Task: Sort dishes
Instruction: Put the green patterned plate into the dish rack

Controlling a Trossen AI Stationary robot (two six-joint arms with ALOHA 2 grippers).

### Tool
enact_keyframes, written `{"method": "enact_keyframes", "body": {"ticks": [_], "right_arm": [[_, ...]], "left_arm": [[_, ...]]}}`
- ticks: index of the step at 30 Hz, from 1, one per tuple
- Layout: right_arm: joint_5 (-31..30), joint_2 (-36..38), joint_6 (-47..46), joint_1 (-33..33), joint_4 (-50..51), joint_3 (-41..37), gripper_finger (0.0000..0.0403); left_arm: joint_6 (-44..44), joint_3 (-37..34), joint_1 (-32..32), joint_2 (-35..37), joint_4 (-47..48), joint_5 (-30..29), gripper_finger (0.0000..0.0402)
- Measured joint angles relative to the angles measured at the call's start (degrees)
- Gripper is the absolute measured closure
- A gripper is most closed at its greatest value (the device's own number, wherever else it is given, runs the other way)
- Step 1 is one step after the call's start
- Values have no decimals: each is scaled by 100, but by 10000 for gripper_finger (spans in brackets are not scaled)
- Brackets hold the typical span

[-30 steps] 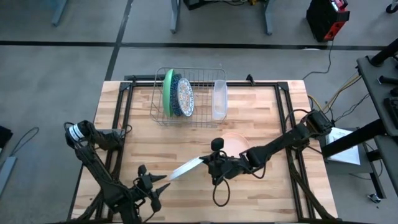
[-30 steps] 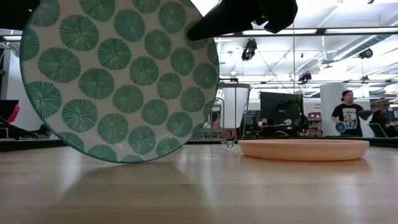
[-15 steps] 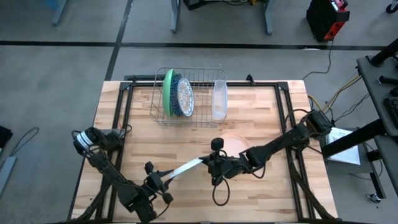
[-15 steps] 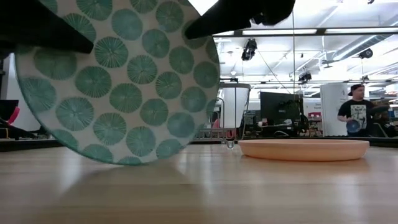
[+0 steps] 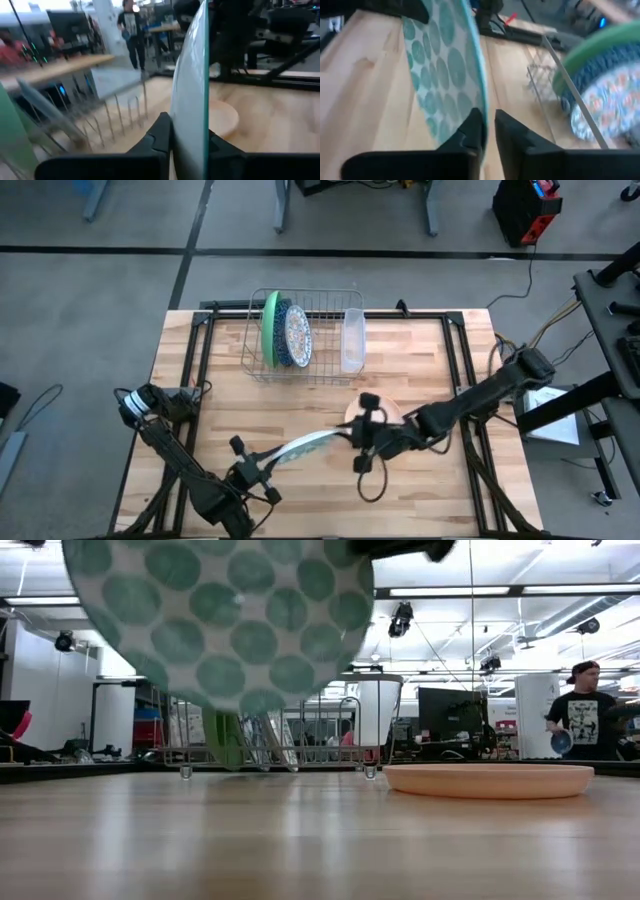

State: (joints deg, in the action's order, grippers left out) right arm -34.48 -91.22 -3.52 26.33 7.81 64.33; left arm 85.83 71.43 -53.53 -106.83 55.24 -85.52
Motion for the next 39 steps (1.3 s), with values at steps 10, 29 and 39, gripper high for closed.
{"method": "enact_keyframes", "body": {"ticks": [10,29,39], "right_arm": [[-339,1217,-1940,58,1917,-323,295],[-393,1460,-3580,372,1878,-1608,256],[-465,1464,-3495,378,1845,-1608,259]], "left_arm": [[29,1202,290,30,2276,-375,390],[-1733,4435,3832,307,3354,29,398],[-2594,4096,4834,289,2312,407,398]]}}
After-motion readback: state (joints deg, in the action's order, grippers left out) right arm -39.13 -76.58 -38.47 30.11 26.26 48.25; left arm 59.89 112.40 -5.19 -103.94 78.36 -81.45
